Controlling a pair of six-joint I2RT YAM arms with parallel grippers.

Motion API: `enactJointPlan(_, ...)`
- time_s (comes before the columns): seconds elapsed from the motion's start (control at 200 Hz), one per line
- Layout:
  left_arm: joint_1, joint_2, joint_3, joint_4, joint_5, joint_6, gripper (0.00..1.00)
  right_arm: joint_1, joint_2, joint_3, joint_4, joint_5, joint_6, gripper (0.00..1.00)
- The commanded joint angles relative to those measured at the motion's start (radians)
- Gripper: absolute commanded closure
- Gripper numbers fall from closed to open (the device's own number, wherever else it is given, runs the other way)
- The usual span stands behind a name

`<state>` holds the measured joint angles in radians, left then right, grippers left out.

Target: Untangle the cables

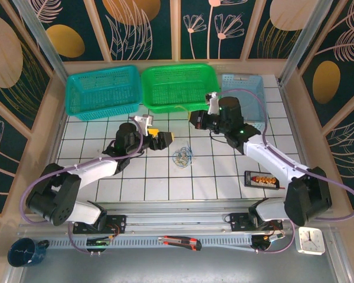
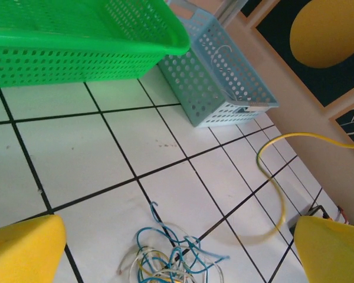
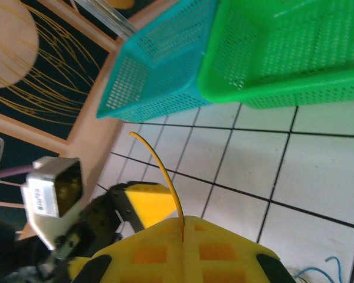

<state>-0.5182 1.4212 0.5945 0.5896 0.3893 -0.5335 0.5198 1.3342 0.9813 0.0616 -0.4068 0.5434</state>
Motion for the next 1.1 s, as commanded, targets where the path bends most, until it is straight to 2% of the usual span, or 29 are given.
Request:
enactJointPlan(0.0,-0.026,0.039,0.019,0.075,0.04,0.047,0.01,0.01,-0.036,0.017,0.066,-0.024,0.05,1.0)
enactJointPlan(0.185,-0.085,0.112,0.077,0.084,0.019,0.081,0.01,0.017,-0.047,0.017,0.086,-0.014,0.072,1.0)
enactJointPlan(0.38,-0.098,0.123,0.079,0.116,-0.003,0.076,0.01,0.022,-0.05,0.022,0.083,0.005,0.068,1.0)
enactJointPlan(0.801,-0.096,-0.157,-0.141,0.157,-0.18,0.034,0.01,0.02,-0.046,0.021,0.071,0.054,0.048,1.0)
enactJointPlan(0.906,-0.089,-0.217,-0.136,0.108,-0.146,0.075,0.01,0.021,-0.043,0.032,0.047,0.057,0.025,1.0)
enactJointPlan(1.091,-0.059,-0.223,-0.03,-0.06,-0.006,0.185,0.01,0.022,-0.034,0.06,0.003,0.049,-0.018,1.0)
